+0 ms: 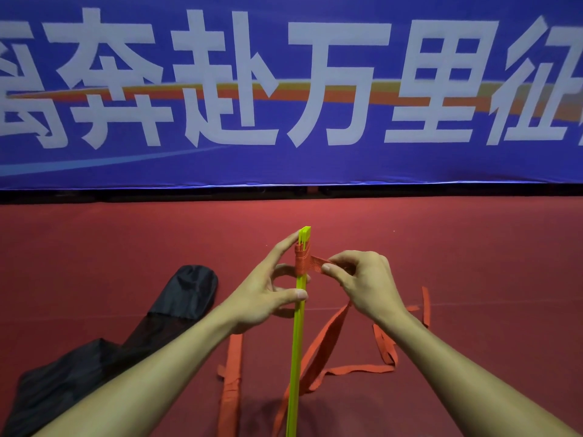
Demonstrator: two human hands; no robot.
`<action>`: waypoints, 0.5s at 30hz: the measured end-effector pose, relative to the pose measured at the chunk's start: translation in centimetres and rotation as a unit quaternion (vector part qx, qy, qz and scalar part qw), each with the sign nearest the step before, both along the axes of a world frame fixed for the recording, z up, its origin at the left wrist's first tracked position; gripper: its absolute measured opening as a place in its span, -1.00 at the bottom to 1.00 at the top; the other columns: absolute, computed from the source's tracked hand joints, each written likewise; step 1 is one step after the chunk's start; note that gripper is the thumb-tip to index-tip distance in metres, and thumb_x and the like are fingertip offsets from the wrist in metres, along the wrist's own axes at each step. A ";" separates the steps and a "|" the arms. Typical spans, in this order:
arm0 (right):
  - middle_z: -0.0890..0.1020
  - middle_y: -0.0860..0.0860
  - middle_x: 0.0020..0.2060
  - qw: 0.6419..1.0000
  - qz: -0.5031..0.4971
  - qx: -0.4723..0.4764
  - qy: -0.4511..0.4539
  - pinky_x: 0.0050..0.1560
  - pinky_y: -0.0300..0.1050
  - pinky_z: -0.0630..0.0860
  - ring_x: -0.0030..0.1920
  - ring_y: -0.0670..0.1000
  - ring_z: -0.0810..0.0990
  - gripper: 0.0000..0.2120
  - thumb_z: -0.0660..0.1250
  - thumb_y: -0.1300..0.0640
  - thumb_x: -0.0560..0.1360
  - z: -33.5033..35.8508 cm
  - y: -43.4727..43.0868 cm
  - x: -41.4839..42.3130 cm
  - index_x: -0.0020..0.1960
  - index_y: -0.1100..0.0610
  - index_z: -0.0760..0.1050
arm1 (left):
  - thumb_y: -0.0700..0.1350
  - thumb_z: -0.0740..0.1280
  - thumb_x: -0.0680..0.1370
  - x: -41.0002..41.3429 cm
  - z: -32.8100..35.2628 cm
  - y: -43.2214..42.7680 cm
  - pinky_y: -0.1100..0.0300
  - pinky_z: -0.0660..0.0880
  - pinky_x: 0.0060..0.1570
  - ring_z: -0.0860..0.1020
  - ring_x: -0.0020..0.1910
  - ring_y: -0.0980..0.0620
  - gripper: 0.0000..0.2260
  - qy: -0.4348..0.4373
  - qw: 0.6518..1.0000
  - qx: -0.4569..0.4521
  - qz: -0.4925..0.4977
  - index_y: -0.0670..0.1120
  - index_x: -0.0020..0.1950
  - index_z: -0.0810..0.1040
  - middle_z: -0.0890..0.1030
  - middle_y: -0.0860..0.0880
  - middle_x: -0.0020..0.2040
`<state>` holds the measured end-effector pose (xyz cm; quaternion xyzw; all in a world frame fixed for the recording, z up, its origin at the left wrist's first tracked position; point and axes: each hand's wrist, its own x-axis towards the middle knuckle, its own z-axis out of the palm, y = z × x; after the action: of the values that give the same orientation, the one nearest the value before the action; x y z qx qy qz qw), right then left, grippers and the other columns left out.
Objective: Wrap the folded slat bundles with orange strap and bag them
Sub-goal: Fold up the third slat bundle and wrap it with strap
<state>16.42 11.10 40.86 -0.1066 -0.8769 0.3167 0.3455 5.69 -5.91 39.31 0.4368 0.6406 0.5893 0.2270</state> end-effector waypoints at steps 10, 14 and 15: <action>0.68 -0.08 -0.29 0.998 -0.015 -0.049 -0.025 -0.18 -0.20 0.50 -0.22 -0.11 0.63 -0.89 0.43 0.09 0.50 0.4 -2.2 -0.5 -0.11 0.11 0.68 | -0.37 0.39 0.54 0.3 -0.1 1.6 0.13 0.50 -0.27 0.46 -0.39 -0.01 -0.17 0.047 0.995 0.008 0.088 0.54 0.39 0.25 0.56 -0.12 0.08; 0.63 -0.13 -0.33 0.998 -0.021 -0.062 -0.019 -0.26 -0.32 0.40 -0.30 -0.22 0.54 -0.89 0.38 0.15 0.52 0.4 -2.7 -0.5 -0.12 0.12 0.67 | -0.31 0.41 0.54 0.7 0.0 1.9 0.08 0.61 -0.25 0.56 -0.39 0.03 -0.17 0.090 0.989 -0.013 0.120 0.54 0.42 0.19 0.57 -0.06 0.04; 0.63 -0.14 -0.34 0.997 -0.019 -0.070 -0.019 -0.27 -0.33 0.40 -0.31 -0.24 0.53 -0.90 0.38 0.16 0.51 0.3 -2.8 -0.5 -0.13 0.11 0.67 | -0.29 0.42 0.54 0.7 0.0 2.0 0.00 0.65 -0.17 0.62 -0.35 -0.05 -0.17 0.103 0.986 -0.022 0.130 0.55 0.42 0.18 0.59 -0.05 0.04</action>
<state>15.92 8.25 41.19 -0.1533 -0.8569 0.3682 0.3266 6.39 -3.93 39.29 0.4031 0.7248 0.5513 0.0907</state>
